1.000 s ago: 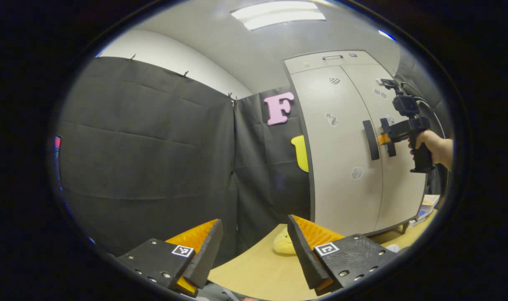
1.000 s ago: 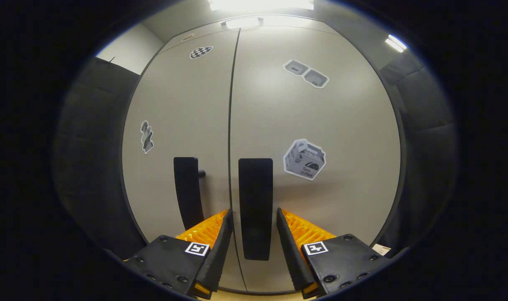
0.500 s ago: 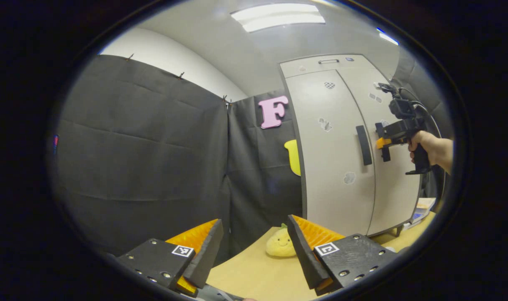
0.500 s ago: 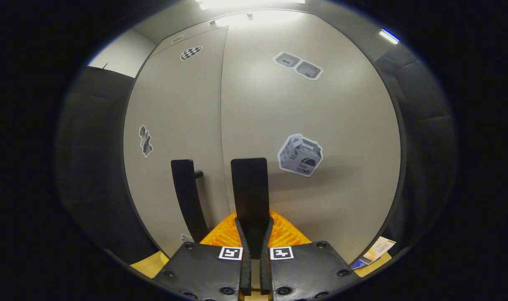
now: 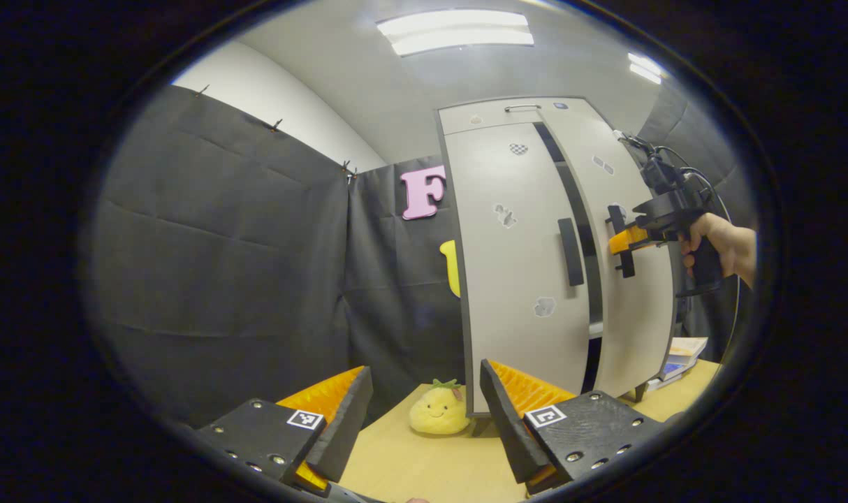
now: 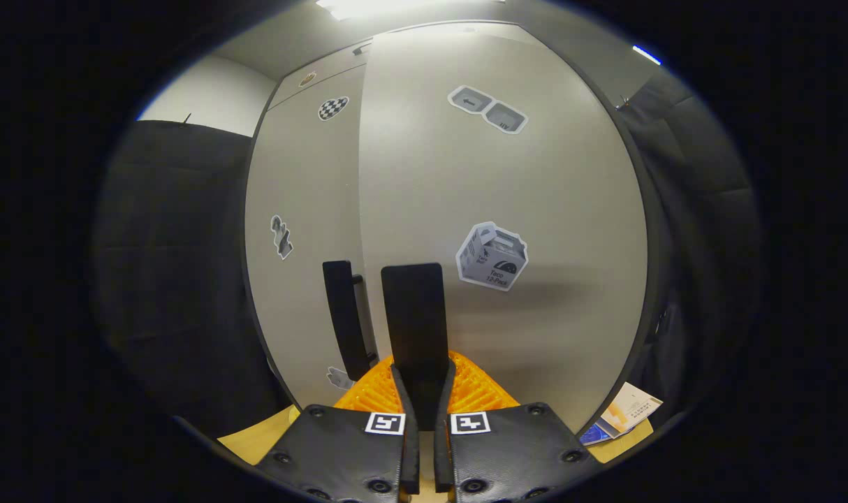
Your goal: Grab one shoe with the right hand and put it into the shoe cabinet, grab the other shoe with the left hand and put it into the shoe cabinet; then close the right door with the right hand and the left door with the left hand.
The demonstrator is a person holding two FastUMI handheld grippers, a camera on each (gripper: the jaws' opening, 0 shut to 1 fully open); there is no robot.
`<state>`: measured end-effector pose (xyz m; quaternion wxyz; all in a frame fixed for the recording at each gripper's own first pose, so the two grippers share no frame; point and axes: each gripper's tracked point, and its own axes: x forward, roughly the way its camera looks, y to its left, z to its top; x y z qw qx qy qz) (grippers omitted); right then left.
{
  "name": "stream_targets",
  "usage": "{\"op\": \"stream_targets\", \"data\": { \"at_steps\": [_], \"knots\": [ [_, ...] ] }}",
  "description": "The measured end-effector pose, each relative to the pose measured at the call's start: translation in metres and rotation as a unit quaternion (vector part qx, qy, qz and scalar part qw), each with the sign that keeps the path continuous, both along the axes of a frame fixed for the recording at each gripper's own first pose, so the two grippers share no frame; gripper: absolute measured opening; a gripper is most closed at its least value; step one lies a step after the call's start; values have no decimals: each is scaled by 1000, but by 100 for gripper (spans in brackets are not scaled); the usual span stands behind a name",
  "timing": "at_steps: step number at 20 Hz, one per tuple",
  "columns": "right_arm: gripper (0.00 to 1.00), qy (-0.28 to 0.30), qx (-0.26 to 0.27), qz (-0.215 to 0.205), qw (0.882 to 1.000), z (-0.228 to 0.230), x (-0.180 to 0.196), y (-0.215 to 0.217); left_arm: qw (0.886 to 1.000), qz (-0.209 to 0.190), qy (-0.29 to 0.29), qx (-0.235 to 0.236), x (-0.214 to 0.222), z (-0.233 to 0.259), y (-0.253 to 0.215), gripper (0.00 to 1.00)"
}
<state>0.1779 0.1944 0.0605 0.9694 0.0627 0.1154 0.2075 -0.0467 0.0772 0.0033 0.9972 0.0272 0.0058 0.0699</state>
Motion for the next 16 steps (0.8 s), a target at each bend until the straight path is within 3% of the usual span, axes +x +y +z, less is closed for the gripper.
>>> {"op": "stream_targets", "data": {
  "at_steps": [4,6,10,11,12,13,16],
  "knots": [
    [6,4,2,12,1000,1,-25,-21,1000,-28,-6,-1,6,5,-22,89],
    [10,5,0,15,1000,1,-33,-28,999,-41,-8,-1,9,7,-34,89],
    [6,4,0,17,1000,4,-50,-47,998,-64,-17,0,20,13,-55,89],
    [10,2,2,16,1000,5,-55,-53,997,-70,-19,-1,22,13,-61,88],
    [6,4,6,15,1000,6,-59,-60,997,-76,-21,-1,24,14,-67,88],
    [10,4,11,14,1000,7,-64,-66,996,-82,-21,-2,27,15,-74,89],
    [10,4,6,11,1000,7,-74,-83,994,-104,-20,-5,33,14,-97,88]
  ]
}}
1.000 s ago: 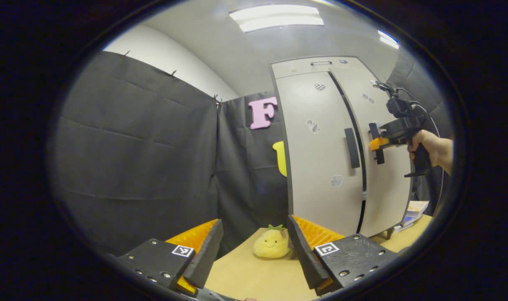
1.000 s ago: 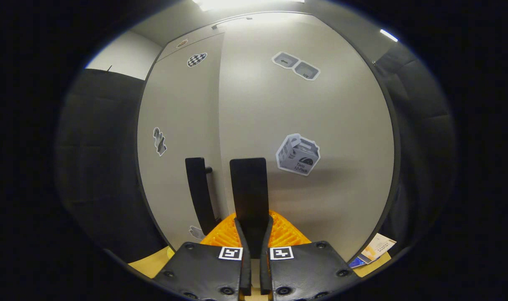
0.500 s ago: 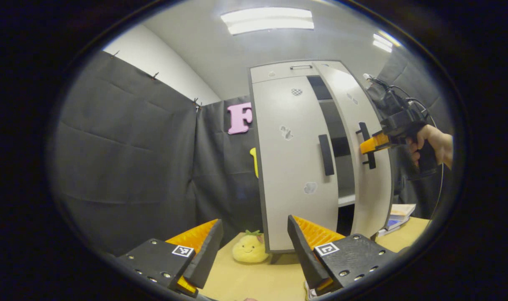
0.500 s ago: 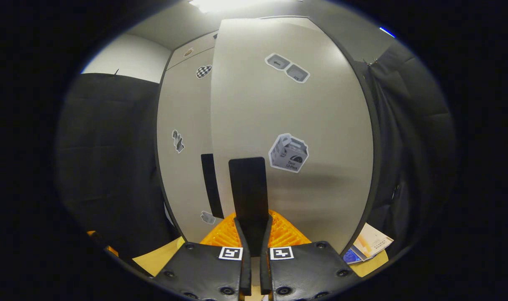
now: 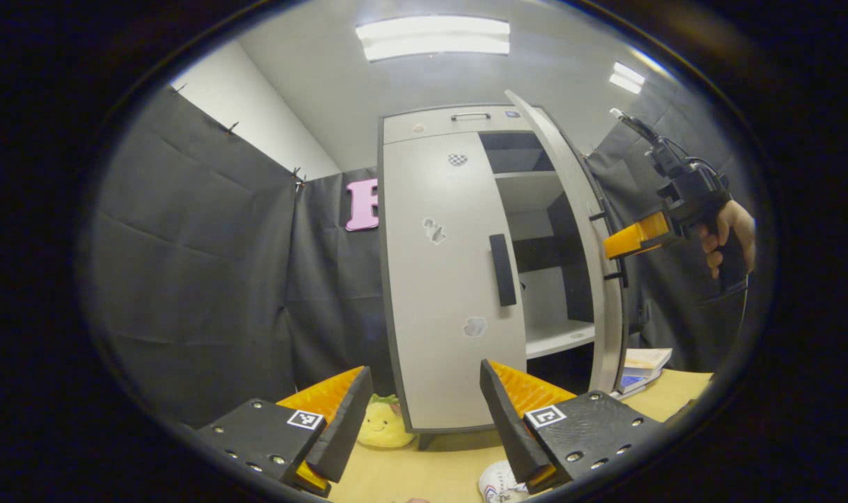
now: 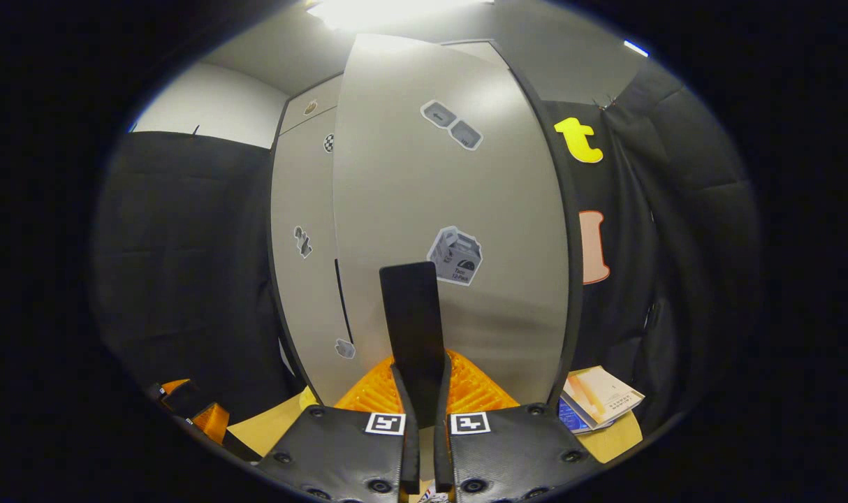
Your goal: Grab one shoe with the right hand and put it into the shoe cabinet, grab the other shoe with the left hand and put it into the shoe cabinet; then close the right door with the right hand and the left door with the left hand.
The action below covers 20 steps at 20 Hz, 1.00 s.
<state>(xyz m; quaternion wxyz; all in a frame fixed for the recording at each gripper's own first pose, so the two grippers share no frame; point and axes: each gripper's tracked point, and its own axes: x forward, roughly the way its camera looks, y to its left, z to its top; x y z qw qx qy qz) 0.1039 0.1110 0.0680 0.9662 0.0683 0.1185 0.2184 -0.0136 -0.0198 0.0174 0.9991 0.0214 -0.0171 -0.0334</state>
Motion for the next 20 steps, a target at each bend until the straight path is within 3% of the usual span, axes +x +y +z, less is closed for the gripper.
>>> {"op": "stream_targets", "data": {
  "at_steps": [4,9,17,18,20],
  "knots": [
    [5,3,0,-5,1000,2,-10,-24,1000,-29,0,-5,-1,1,-31,89],
    [9,6,1,-19,1000,3,-12,-38,999,-51,6,-8,3,-4,-56,88],
    [9,7,-3,-39,999,-3,-9,-57,998,-63,15,-12,7,-12,-72,89],
    [5,7,0,-43,999,-4,-8,-57,998,-63,15,-12,8,-12,-73,89],
    [8,5,-3,-52,999,-4,-7,-62,998,-64,15,-10,10,-13,-74,89]
  ]
}}
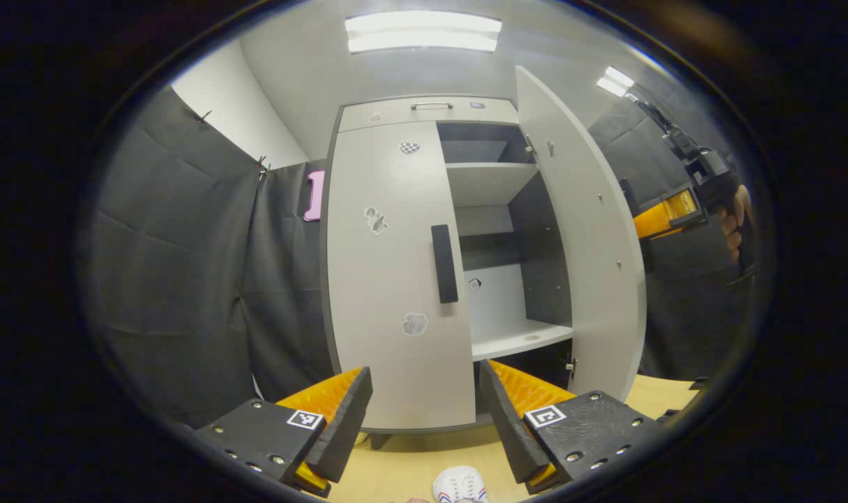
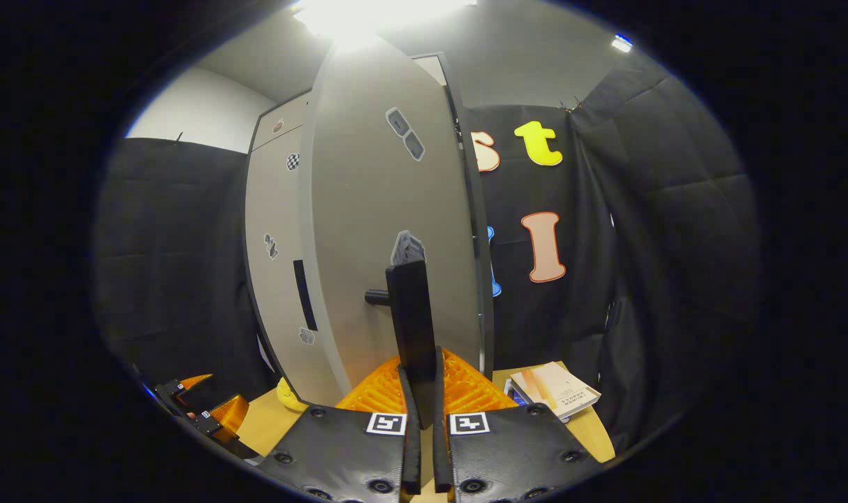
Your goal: Grab one shoe with the right hand and put it into the shoe cabinet, grab the other shoe with the left hand and put it into the shoe cabinet; then close the right door with the right hand and the left door with the left hand.
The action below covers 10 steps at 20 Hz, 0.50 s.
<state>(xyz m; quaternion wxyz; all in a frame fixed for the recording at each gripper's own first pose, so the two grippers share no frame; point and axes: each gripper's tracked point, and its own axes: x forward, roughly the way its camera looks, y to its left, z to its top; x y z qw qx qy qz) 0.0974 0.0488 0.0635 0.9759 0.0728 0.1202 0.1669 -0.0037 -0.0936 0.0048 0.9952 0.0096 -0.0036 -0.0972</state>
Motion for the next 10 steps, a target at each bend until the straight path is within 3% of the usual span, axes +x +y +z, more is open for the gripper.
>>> {"op": "stream_targets", "data": {
  "at_steps": [9,10],
  "knots": [
    [7,-13,-47,-85,995,-1,13,-42,1000,0,10,5,8,-1,-5,89],
    [3,-14,-45,-86,995,-1,15,-43,1000,-1,9,2,11,2,-6,88]
  ]
}}
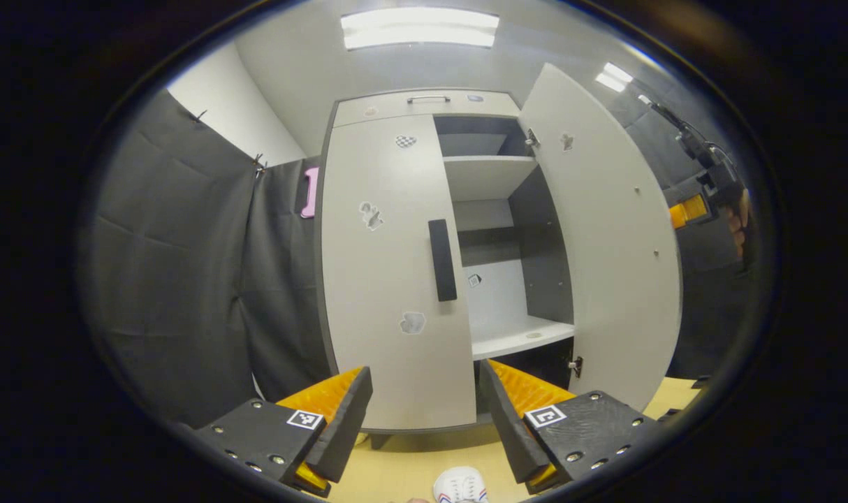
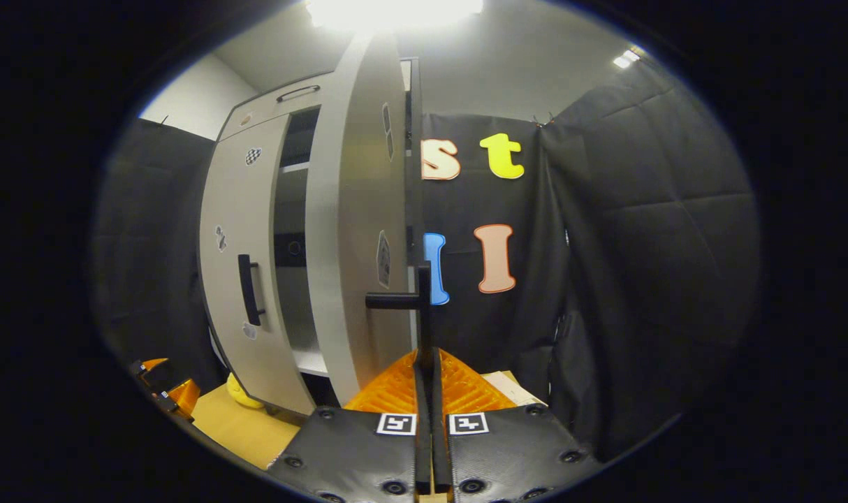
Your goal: Grab one shoe with the right hand and put it into the shoe cabinet, grab the other shoe with the left hand and put it into the shoe cabinet; then close the right door with the right hand and the left door with the left hand.
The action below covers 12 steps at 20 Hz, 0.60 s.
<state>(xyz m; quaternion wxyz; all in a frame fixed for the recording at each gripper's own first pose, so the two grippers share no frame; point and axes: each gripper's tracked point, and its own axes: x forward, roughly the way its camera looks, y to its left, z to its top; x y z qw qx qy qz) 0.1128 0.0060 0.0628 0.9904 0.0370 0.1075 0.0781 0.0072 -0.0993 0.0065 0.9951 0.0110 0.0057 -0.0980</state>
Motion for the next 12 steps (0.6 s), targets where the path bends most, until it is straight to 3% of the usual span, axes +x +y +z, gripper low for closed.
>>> {"op": "stream_targets", "data": {
  "at_steps": [7,9,11,12],
  "knots": [
    [10,5,43,20,999,4,-13,6,1000,-18,-22,-4,37,41,-18,88],
    [15,-2,30,4,1000,5,-14,-7,999,-20,-41,-6,49,61,-23,89],
    [7,-14,19,-12,1000,6,-23,-21,998,-24,-55,-11,60,76,-32,89],
    [13,-19,17,-18,1000,7,-23,-26,998,-29,-58,-14,66,81,-37,89]
  ]
}}
